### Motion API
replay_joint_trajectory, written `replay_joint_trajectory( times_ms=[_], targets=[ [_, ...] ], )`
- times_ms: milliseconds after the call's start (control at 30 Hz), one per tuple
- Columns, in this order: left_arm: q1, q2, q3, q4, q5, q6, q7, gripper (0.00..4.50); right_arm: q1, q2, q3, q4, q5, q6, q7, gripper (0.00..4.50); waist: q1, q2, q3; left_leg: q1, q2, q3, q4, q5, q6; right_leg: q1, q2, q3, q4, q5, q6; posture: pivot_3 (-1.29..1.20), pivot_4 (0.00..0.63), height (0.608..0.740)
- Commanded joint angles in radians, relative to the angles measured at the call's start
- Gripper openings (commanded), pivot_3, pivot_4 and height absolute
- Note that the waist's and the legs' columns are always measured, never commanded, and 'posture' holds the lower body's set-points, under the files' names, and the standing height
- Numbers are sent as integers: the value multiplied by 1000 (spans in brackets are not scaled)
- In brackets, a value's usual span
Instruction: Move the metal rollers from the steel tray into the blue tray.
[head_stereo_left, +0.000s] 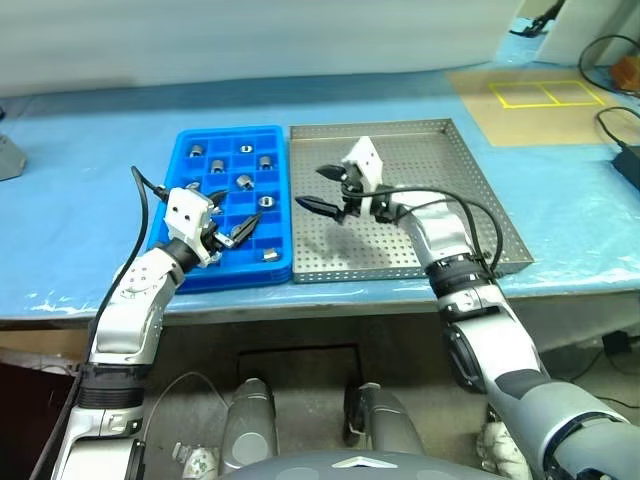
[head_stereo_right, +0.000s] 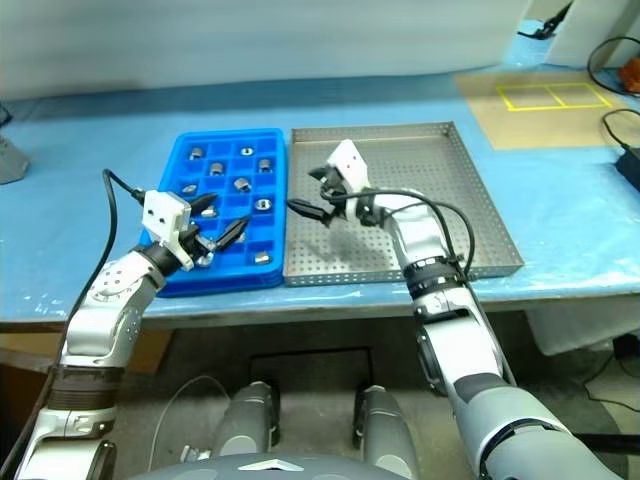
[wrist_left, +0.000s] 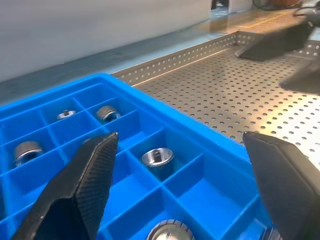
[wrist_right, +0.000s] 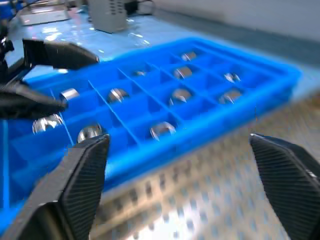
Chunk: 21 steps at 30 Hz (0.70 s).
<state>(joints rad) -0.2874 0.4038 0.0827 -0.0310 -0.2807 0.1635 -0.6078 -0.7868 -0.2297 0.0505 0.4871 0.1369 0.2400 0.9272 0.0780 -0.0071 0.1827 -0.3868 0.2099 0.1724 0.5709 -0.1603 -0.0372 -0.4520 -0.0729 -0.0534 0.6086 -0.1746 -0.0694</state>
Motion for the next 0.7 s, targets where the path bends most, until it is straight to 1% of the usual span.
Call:
replay_joint_trajectory(
  times_ms=[33,100,167,300,467,700],
  targets=[
    [-48,-15,-26,47,-5,-59,-51,4353,50,-36,-27,-146,38,22,-19,4499,-18,0,0,0,0,0,0,0,0,0,0,0,0,0,0,-139,150,740],
    [-80,-24,-48,103,17,-80,-65,4353,93,-62,-51,-179,39,20,-57,4499,-33,0,0,1,0,0,0,0,0,0,0,0,0,0,0,-167,150,740],
    [-98,-26,-75,139,34,-97,-88,4353,117,-79,-65,-207,63,37,-56,4499,-44,0,0,2,0,0,0,0,0,1,0,0,0,0,1,-183,150,740],
    [-124,-42,-85,178,28,-117,-112,4353,89,-74,-77,-139,54,-15,-99,4499,-66,0,0,2,-1,0,1,0,0,1,0,1,0,-1,4,-197,150,740],
    [-141,-51,-81,225,38,-142,-115,4353,44,-73,-65,-49,26,-72,-141,4499,-66,0,0,2,-1,0,1,0,0,1,0,1,0,0,2,-169,150,740],
    [-134,-57,-67,331,43,-229,-123,4353,15,-66,-55,8,36,-97,-116,4499,-63,0,0,1,-1,0,1,0,1,1,0,1,-1,1,1,-137,150,740]
  ],
)
